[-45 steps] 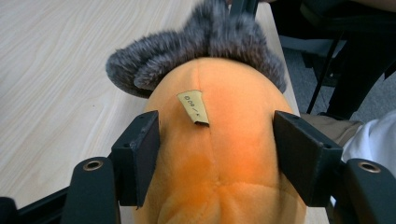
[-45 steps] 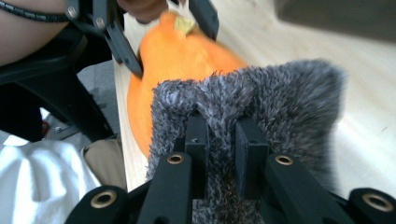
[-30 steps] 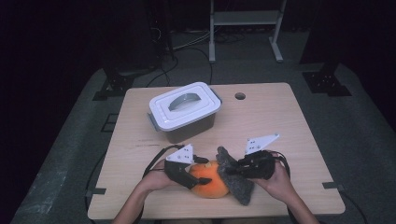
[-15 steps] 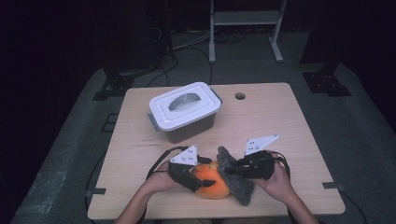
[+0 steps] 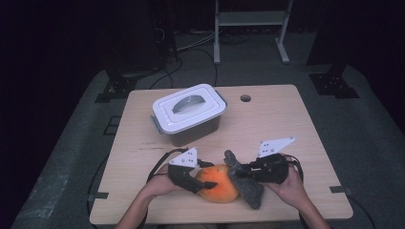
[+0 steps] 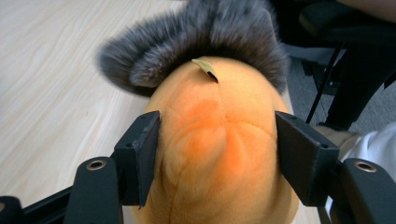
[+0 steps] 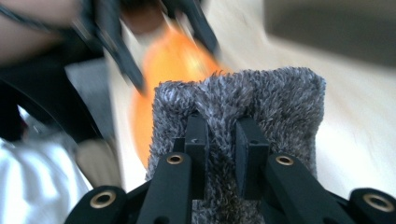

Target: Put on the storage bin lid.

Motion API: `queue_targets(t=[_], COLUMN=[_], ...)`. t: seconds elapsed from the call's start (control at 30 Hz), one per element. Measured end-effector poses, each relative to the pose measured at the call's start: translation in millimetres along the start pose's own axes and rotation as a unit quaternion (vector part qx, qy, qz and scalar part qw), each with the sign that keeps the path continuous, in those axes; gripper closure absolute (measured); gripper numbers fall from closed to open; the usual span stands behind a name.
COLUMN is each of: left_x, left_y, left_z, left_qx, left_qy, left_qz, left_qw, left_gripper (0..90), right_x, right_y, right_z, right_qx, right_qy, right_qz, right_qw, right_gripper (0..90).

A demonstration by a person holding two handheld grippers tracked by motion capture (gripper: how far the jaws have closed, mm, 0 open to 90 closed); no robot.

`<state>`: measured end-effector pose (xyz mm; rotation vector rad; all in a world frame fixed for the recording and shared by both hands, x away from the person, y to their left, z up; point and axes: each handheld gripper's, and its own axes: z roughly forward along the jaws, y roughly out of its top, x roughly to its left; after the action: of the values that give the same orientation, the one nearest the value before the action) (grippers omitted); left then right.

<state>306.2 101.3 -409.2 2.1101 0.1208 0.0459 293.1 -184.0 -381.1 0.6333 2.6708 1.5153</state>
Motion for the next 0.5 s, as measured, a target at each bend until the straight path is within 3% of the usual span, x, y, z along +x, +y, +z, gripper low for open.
queue_targets(t=[0.13,0.2,0.33,0.43,0.5], left_x=[-3.7,-1.7,4.1,7.1,6.7], left_y=[5.0,1.8,-2.4,-8.4,-9.9], left_z=[5.1,4.1,1.3,-0.2,-1.9], left_qx=[0.005,0.002,0.003,0.008,0.008], left_qy=[0.006,-0.001,-0.008,-0.017,-0.016], left_qz=[0.005,-0.002,-0.026,-0.029,-0.02], left_qw=[1.0,1.0,0.9996,0.9994,0.9996], left_gripper=[31.9,27.3,15.4,16.4,27.2], right_x=[5.8,0.0,-7.9,-13.7,-15.8], right_y=[4.2,-2.1,-11.5,-18.5,-20.3], right_z=[11.7,14.3,9.5,3.8,0.3], right_qx=[0.015,0.011,0.017,0.016,0.023], right_qy=[-0.004,0.011,0.004,0.003,-0.002], right_qz=[-0.016,-0.003,0.011,0.026,0.031], right_qw=[0.9998,0.9999,0.9998,0.9995,0.9992], right_gripper=[76.1,76.2,76.2,76.3,76.6])
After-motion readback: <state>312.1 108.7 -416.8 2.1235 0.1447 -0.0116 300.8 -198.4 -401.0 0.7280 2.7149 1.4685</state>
